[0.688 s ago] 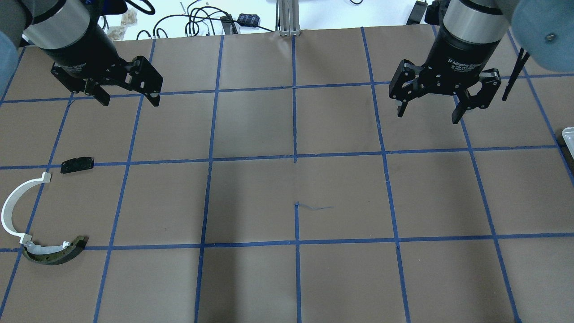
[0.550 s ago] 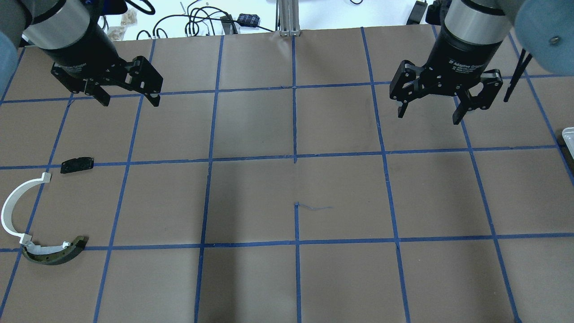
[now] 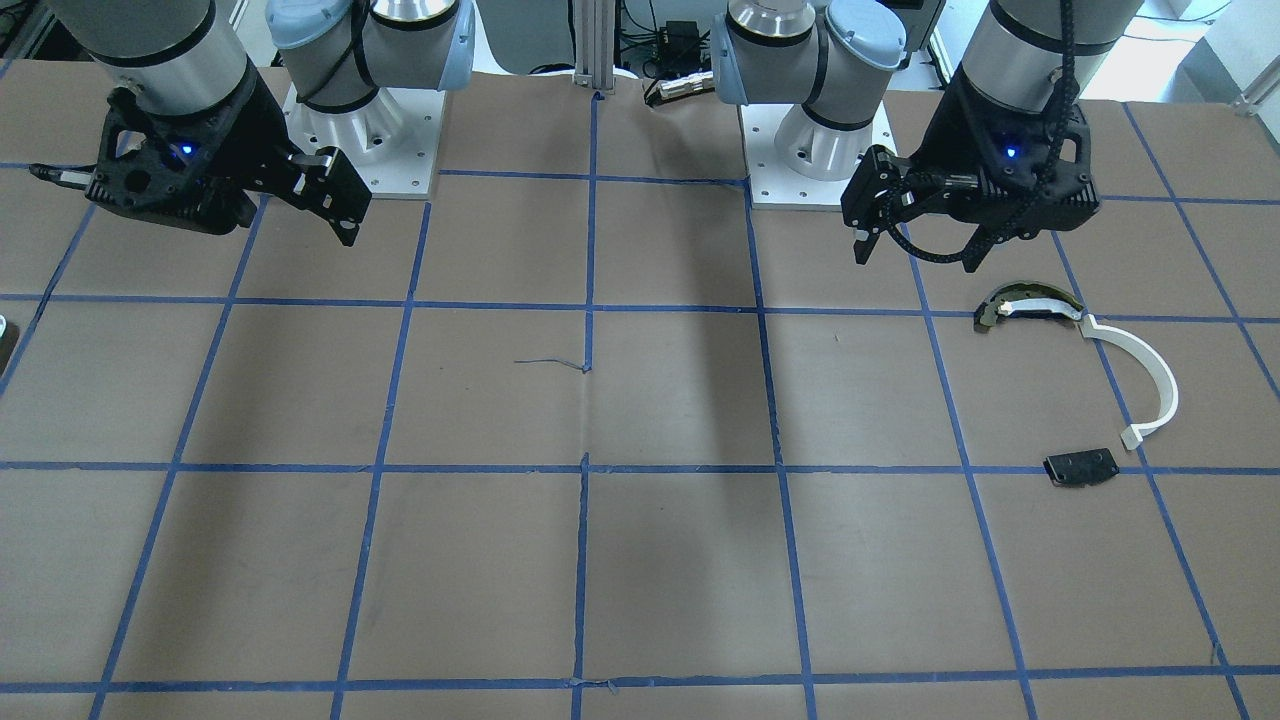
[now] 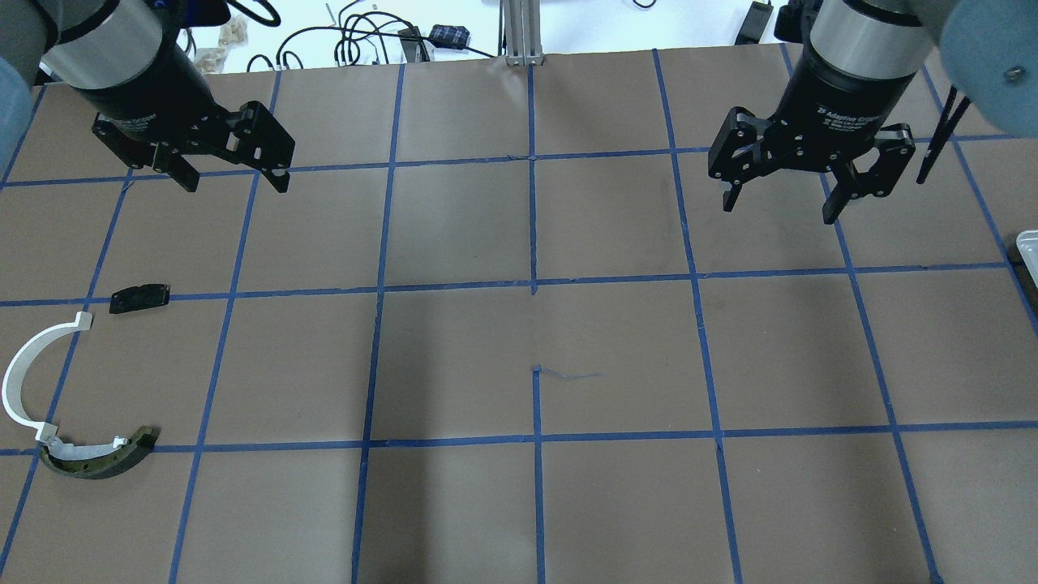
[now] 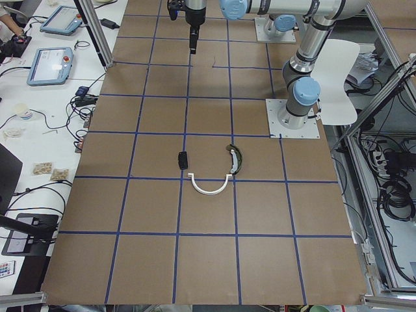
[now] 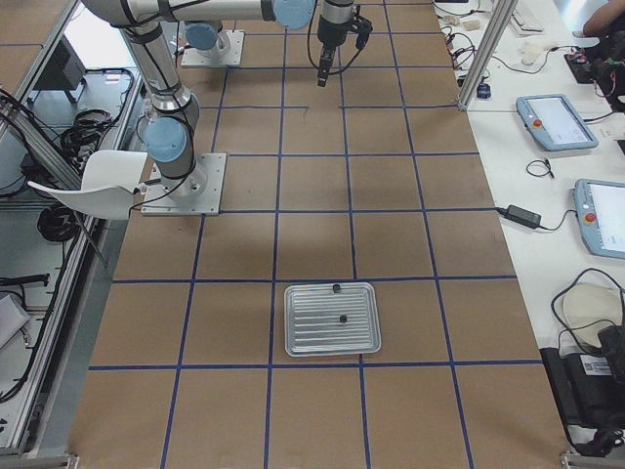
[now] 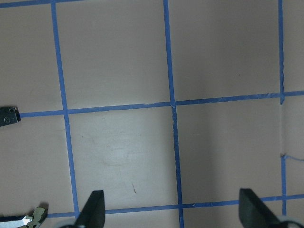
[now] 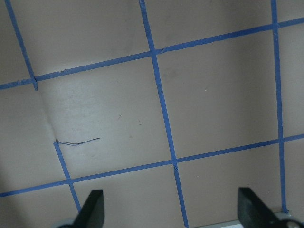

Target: Place bearing gear from tray to pile

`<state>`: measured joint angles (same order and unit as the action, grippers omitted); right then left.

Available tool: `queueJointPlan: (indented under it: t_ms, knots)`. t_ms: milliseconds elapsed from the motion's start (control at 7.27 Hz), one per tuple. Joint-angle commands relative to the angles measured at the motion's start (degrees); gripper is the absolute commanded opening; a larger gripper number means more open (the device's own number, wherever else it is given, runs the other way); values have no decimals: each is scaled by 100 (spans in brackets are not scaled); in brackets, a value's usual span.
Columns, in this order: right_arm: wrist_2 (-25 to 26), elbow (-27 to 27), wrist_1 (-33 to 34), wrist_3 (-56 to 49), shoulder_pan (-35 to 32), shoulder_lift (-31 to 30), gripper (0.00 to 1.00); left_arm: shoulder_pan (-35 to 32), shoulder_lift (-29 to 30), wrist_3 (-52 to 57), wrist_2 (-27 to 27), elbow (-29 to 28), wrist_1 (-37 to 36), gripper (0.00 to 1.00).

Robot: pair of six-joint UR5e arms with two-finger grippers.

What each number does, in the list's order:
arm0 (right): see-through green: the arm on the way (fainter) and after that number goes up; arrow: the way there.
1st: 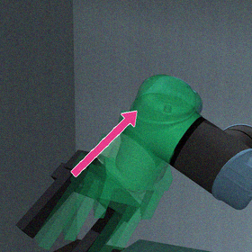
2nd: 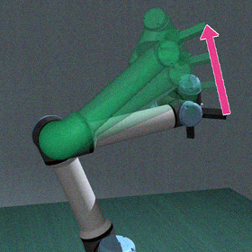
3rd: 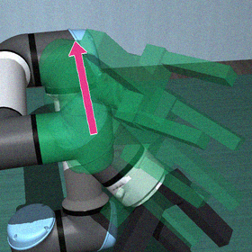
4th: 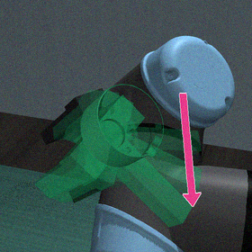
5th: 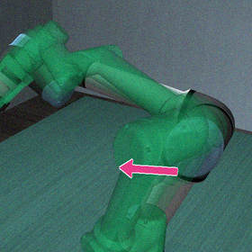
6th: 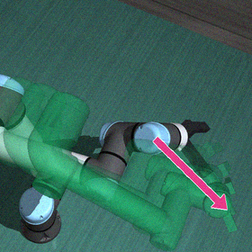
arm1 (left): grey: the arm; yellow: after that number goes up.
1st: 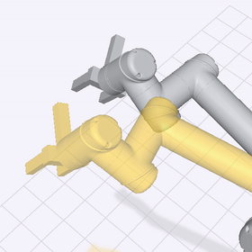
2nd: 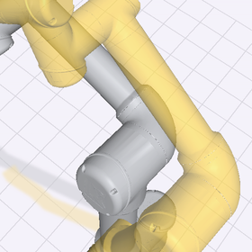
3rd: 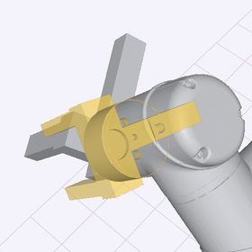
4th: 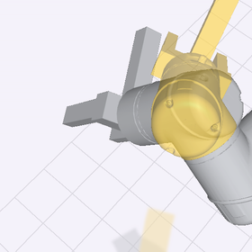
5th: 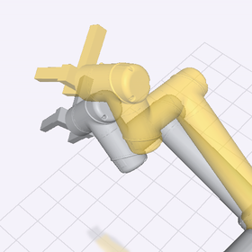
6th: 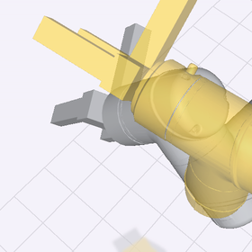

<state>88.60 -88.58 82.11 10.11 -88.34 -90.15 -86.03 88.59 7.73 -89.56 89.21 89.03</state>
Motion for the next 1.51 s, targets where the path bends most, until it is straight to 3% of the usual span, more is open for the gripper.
queueJointPlan:
  t_ms: [0, 550, 825, 1238, 1375]
  knots:
    - [-9, 7, 25, -531, 629, 6, 100, 7, 0, 0, 9, 0, 0, 100]
    - [44, -1, 304, -4947, 2772, 372, 100, 7, 0, 0, -17, 0, -9, 100]
    - [70, -1, 1031, -7005, 3767, 1014, 100, 7, 0, 0, 9, 0, -17, 100]
    - [-35, 25, 2455, -9298, 4587, 2121, 100, 7, 0, -9, 9, 0, -17, 100]
    - [-105, 95, 2598, -10230, 4641, 2472, 100, -1, 0, -9, 9, -9, -17, 100]
